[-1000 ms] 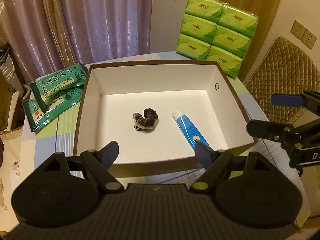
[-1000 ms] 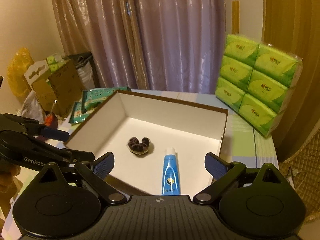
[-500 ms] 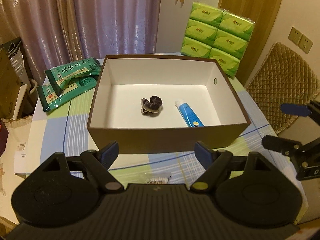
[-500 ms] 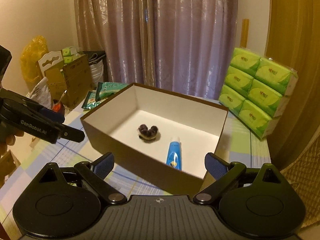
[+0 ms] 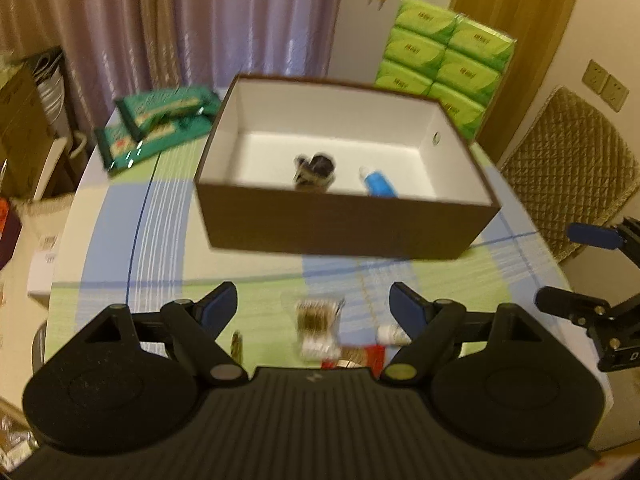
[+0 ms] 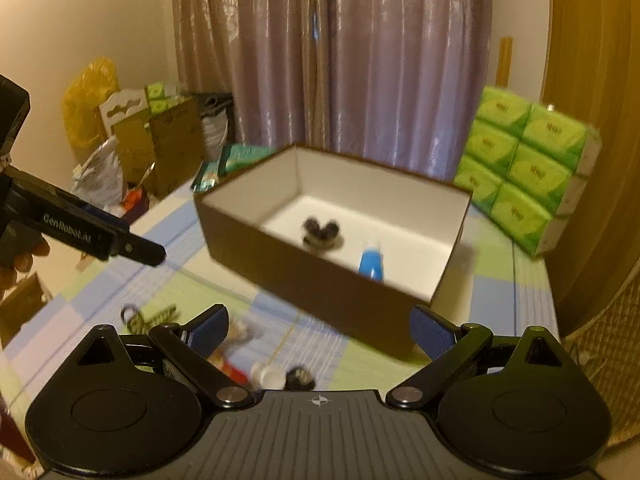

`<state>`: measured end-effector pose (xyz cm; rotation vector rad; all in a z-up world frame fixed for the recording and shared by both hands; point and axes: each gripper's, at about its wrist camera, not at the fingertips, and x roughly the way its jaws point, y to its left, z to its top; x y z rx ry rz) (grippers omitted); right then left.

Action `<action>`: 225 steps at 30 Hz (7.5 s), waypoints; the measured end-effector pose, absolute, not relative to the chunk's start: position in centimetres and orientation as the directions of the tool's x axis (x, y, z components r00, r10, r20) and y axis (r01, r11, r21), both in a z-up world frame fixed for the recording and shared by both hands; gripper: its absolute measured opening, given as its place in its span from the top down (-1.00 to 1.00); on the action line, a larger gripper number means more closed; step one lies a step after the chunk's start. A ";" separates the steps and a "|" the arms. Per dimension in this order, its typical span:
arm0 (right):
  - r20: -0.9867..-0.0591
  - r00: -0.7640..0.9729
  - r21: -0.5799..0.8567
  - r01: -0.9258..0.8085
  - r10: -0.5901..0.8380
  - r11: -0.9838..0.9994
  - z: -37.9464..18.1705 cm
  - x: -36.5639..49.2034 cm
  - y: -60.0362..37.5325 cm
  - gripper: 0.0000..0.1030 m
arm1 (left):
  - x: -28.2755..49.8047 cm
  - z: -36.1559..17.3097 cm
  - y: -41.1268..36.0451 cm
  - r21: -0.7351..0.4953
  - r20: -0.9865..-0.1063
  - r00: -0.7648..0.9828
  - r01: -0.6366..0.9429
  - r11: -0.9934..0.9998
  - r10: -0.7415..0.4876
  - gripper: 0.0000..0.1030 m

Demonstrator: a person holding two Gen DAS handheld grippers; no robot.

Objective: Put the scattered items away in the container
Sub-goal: 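Withdraw both tools from the box back toward the remaining items, then grasp the cream claw clip with the right tool while the left tool grasps the clear floss case, then lift and carry the claw clip and floss case with both tools over the box, then open both tools to release the claw clip and floss case into the box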

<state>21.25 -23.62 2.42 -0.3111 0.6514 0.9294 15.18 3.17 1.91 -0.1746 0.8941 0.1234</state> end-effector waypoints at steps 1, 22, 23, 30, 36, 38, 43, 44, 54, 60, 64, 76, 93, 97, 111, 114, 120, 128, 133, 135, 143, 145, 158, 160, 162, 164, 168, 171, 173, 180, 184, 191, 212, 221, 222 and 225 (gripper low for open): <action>-0.653 0.420 0.023 -0.821 0.631 0.570 1.8 21.1 -23.8 -0.84 | 14.8 1.4 3.3 -0.097 -0.790 0.612 -0.185 0.978 0.037 -0.55; -0.798 0.294 -0.040 -0.897 0.526 0.440 -7.3 19.0 -24.1 -0.84 | 12.4 -4.8 4.9 -0.111 -0.862 0.505 -0.264 0.958 0.039 -0.55; -0.802 0.289 -0.044 -0.901 0.523 0.431 -7.6 19.1 -24.0 -0.84 | 12.4 -5.0 5.0 -0.111 -0.864 0.502 -0.267 0.957 0.040 -0.55; -0.827 0.255 -0.081 -0.936 0.501 0.342 -9.9 20.1 -23.3 -0.84 | 12.2 -5.7 5.7 -0.106 -0.871 0.487 -0.295 0.950 0.054 -0.55; -0.837 0.213 -0.081 -0.959 0.504 0.272 -11.4 21.4 -22.3 -0.84 | 11.7 -6.4 6.4 -0.099 -0.880 0.470 -0.328 0.940 0.071 -0.55; -0.841 0.203 -0.085 -0.965 0.501 0.248 -11.8 21.6 -21.9 -0.84 | 11.6 -6.7 6.6 -0.093 -0.884 0.460 -0.341 0.935 0.080 -0.55; -0.841 0.176 -0.085 -0.977 0.511 0.196 -12.6 21.8 -21.1 -0.84 | 11.2 -7.1 6.9 -0.086 -0.889 0.448 -0.357 0.930 0.089 -0.55; -0.839 0.175 -0.086 -0.978 0.515 0.192 -12.7 21.9 -21.0 -0.84 | 11.2 -7.1 6.9 -0.084 -0.890 0.447 -0.357 0.930 0.091 -0.55; -0.832 0.165 -0.060 -0.976 0.529 0.211 -13.0 22.5 -20.5 -0.66 | 11.1 -7.8 7.4 -0.073 -0.895 0.435 -0.367 0.927 0.101 -0.55; -0.836 0.251 -0.074 -0.932 0.487 0.354 -12.7 22.5 -21.3 -0.66 | 11.2 -8.2 7.4 -0.068 -0.891 0.442 -0.353 0.933 0.102 -0.54; -0.835 0.287 -0.043 -0.885 0.469 0.464 -12.3 22.6 -22.8 -0.66 | 11.1 -8.4 7.2 -0.080 -0.892 0.445 -0.329 0.941 0.080 -0.47; -0.850 0.328 0.010 -0.773 0.413 0.635 -11.7 21.1 -27.5 -0.66 | 11.8 -8.8 2.3 -0.153 -0.891 0.448 -0.141 0.978 -0.075 -0.41; -0.846 0.348 0.017 -0.740 0.404 0.672 -11.6 20.2 -29.6 -0.66 | 13.6 -11.8 -1.3 -0.061 -0.915 0.404 -0.088 0.994 -0.021 -0.09; -0.846 0.341 0.018 -0.750 0.411 0.661 -11.6 20.4 -29.9 -0.66 | 13.1 -11.6 -1.2 -0.050 -0.917 0.399 -0.095 0.994 -0.008 -0.04; -0.828 0.314 0.023 -0.808 0.464 0.589 -11.9 20.9 -30.0 -0.66 | 13.2 -11.9 -2.0 0.010 -0.911 0.407 -0.150 0.989 0.071 -0.04; -0.823 0.312 0.024 -0.816 0.474 0.577 -12.0 21.0 -29.9 -0.66 | 13.1 -12.0 -2.1 0.014 -0.905 0.418 -0.149 0.989 0.076 -0.04; -0.824 0.321 0.011 -0.816 0.467 0.578 -12.1 20.9 -29.6 -0.66 | 13.0 -12.0 -2.2 0.013 -0.905 0.421 -0.126 0.992 0.065 -0.02; -0.828 0.367 -0.015 -0.769 0.423 0.639 -12.1 20.1 -28.8 -0.66 | 12.2 -11.8 -1.7 0.003 -0.910 0.414 -0.043 0.999 0.021 -0.02; -0.832 0.382 -0.011 -0.736 0.402 0.677 -11.9 19.0 -28.2 -0.66 | 11.7 -11.7 -1.4 -0.013 -0.912 0.410 0.005 1.000 -0.014 -0.02; -0.831 0.391 -0.011 -0.723 0.396 0.691 -11.6 18.5 -28.0 -0.66 | 11.6 -11.7 -1.2 -0.021 -0.912 0.408 0.024 0.999 -0.029 -0.02; -0.821 0.431 -0.025 -0.683 0.375 0.730 -10.4 17.0 -27.3 -0.66 | 11.0 -11.5 -0.9 -0.059 -0.907 0.412 0.084 0.995 -0.089 -0.02; -0.821 0.434 -0.022 -0.673 0.371 0.740 -10.1 16.9 -27.2 -0.66 | 10.9 -11.4 -0.7 -0.066 -0.905 0.413 0.093 0.993 -0.099 -0.01; -0.820 0.373 0.127 -0.619 0.433 0.775 -8.0 17.6 -26.5 -0.66 | 11.2 -8.2 1.1 -0.107 -0.868 0.478 0.091 0.990 -0.138 -0.01; -0.810 0.371 0.151 -0.616 0.454 0.773 -7.4 18.1 -26.3 -0.66 | 11.4 -7.3 1.5 -0.108 -0.855 0.501 0.083 0.991 -0.135 -0.01; -0.801 0.369 0.168 -0.617 0.471 0.769 -6.8 18.6 -26.1 -0.66 | 11.8 -6.2 2.0 -0.107 -0.840 0.527 0.069 0.992 -0.127 -0.01; -0.790 0.371 0.175 -0.626 0.488 0.760 -6.0 19.2 -25.5 -0.66 | 12.4 -5.1 2.5 -0.108 -0.824 0.553 0.053 0.993 -0.119 -0.01; -0.758 0.380 0.179 -0.661 0.530 0.729 -4.2 20.4 -24.1 -0.66 | 14.1 -2.9 3.7 -0.112 -0.790 0.603 0.037 0.993 -0.111 -0.01; -0.727 0.385 0.177 -0.695 0.568 0.697 -2.5 21.6 -22.9 -0.66 | 15.7 -1.2 4.4 -0.095 -0.761 0.641 0.043 0.995 -0.100 -0.01; -0.703 0.391 0.172 -0.717 0.594 0.675 -1.4 22.6 -22.0 -0.66 | 17.0 -0.1 4.9 -0.094 -0.742 0.662 0.048 0.994 -0.102 -0.01; -0.618 0.448 0.101 -0.770 0.647 0.630 2.4 27.0 -17.8 -0.66 | 23.2 2.7 6.3 -0.056 -0.697 0.711 0.078 0.995 -0.095 -0.01; -0.594 0.469 0.062 -0.784 0.654 0.618 3.3 29.7 -14.9 -0.66 | 27.2 3.1 7.4 -0.040 -0.703 0.706 0.089 0.995 -0.091 -0.01; -0.664 0.428 0.060 -0.786 0.613 0.615 1.0 34.9 -9.7 -0.66 | 33.5 1.3 9.3 -0.039 -0.769 0.634 0.088 0.995 -0.086 -0.01; -0.873 0.180 0.102 -0.842 0.454 0.529 -6.6 40.5 -4.8 -0.66 | 40.4 -7.4 9.5 0.034 -0.929 0.367 0.189 0.981 -0.038 -0.02; -0.879 0.171 0.098 -0.848 0.444 0.521 -6.8 40.4 -4.5 -0.66 | 41.0 -8.4 9.4 0.038 -0.945 0.325 0.188 0.981 -0.026 -0.03; -0.879 0.170 0.100 -0.848 0.445 0.521 -6.7 40.4 -4.4 -0.66 | 41.0 -8.4 9.4 0.037 -0.945 0.325 0.188 0.981 -0.027 -0.03; -0.878 0.170 0.099 -0.850 0.447 0.518 -6.7 40.4 -4.4 -0.66 | 41.2 -8.5 9.5 0.044 -0.947 0.321 0.178 0.983 -0.016 -0.01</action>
